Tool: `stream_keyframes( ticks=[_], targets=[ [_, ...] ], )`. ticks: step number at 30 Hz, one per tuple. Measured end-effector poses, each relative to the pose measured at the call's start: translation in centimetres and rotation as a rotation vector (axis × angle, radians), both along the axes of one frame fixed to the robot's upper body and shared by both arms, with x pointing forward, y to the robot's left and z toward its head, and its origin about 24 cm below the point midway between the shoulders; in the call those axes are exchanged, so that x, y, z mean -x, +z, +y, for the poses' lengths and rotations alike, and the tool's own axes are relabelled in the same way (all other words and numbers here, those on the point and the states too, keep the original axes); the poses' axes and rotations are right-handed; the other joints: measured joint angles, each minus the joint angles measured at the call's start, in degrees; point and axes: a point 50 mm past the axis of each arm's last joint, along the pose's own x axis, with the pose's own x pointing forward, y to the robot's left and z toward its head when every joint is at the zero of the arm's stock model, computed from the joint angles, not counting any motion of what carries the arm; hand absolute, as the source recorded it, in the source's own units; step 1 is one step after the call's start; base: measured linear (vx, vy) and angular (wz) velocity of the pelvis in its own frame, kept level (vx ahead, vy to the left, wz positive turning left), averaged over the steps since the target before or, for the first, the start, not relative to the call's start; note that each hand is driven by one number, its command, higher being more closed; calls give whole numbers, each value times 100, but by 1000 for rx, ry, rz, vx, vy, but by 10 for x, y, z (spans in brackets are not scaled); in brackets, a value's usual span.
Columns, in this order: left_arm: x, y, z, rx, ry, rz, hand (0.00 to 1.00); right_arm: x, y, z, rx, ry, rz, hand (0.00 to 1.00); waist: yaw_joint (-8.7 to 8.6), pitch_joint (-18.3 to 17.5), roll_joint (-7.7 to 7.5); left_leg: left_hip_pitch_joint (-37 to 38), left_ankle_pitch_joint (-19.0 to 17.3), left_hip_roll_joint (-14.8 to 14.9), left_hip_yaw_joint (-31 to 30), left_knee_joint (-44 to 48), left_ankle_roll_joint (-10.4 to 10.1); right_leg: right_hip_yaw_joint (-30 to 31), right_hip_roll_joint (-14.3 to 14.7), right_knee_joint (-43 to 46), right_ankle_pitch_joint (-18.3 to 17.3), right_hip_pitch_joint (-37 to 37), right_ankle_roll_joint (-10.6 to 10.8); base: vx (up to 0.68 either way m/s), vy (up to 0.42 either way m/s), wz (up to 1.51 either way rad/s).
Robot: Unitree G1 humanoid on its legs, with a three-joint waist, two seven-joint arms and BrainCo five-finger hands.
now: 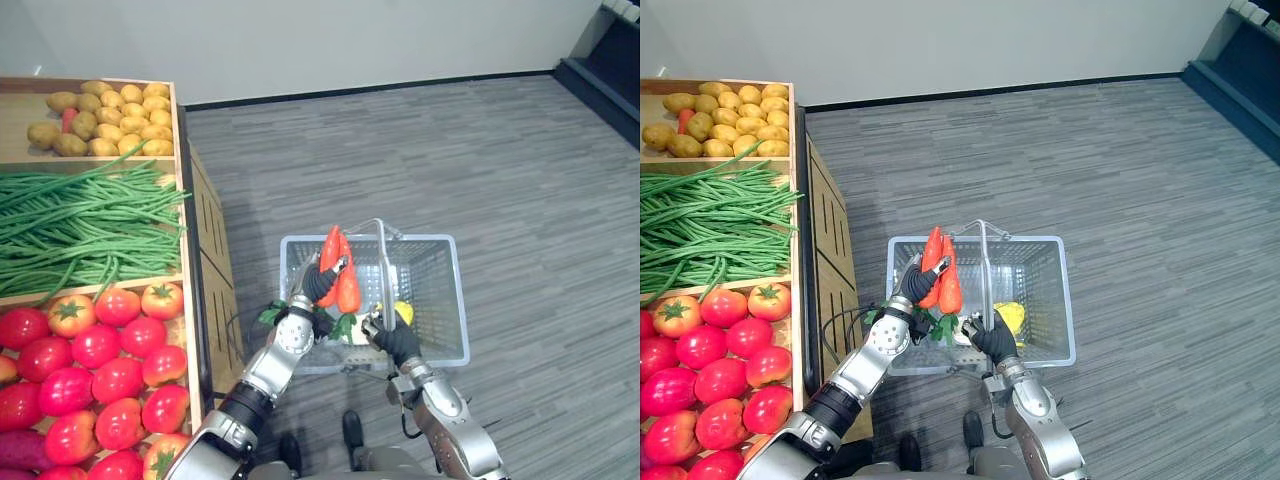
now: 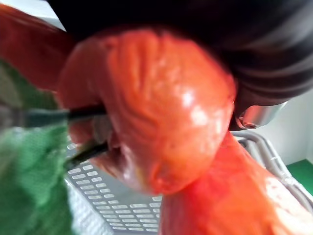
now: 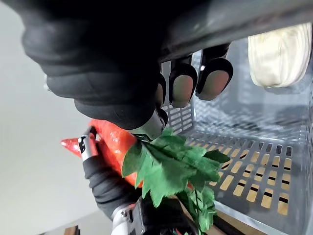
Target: Pick vegetable in the basket
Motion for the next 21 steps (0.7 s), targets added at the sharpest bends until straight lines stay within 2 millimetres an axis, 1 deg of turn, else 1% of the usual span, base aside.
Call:
stream_keyframes(
  ticks=[1,4,6,7,8,10,14,17,21],
  targets=[
    [1,-6,2,-12,6,24,100,-1,2,4,3,22,-10,100,-30,0,0,-8,0,-3,0,0,0,2,-3,0,0,-8,0,0,0,0],
    [2,-18,5,-37,4,83,100,-3,6,11,-19,70,-24,100,-38,1,-1,-19,0,-6,31,3,0,26,-5,0,4,-30,2,-8,13,-3],
    [2,-23,7,-51,7,105,100,-5,10,17,-29,102,-37,100,-38,1,-2,-51,0,-6,42,11,0,35,-6,0,21,-62,1,-36,20,-4],
    [-7,-24,8,-80,11,122,100,-4,17,29,-51,173,-59,100,-37,8,-11,-100,11,-12,51,21,15,51,-10,-2,51,-112,2,-55,25,-3],
    [-8,-23,9,-81,13,124,0,-2,19,33,-61,199,-67,100,-38,13,-17,-101,11,-12,51,22,15,52,-11,-2,53,-112,1,-57,26,-3],
    [-9,-25,10,-82,16,132,0,0,24,37,-72,231,-86,100,-46,16,-23,-100,11,-14,51,21,15,52,-13,-2,53,-112,1,0,0,0],
    [-8,-27,10,-83,20,146,0,-5,34,46,-71,276,-131,100,-50,56,-37,-101,11,-21,48,20,15,49,-20,-5,53,-112,1,0,0,0],
    [-11,-23,9,-85,18,131,0,-6,40,47,-72,277,-159,100,-38,133,-40,-105,11,-30,20,17,15,23,-31,-19,53,-103,1,-2,12,4],
    [-12,-21,6,-94,5,118,0,-7,41,44,-38,263,-179,100,-42,152,-35,-111,12,-43,13,8,15,7,-45,-72,53,-82,1,1,4,1]
  ],
)
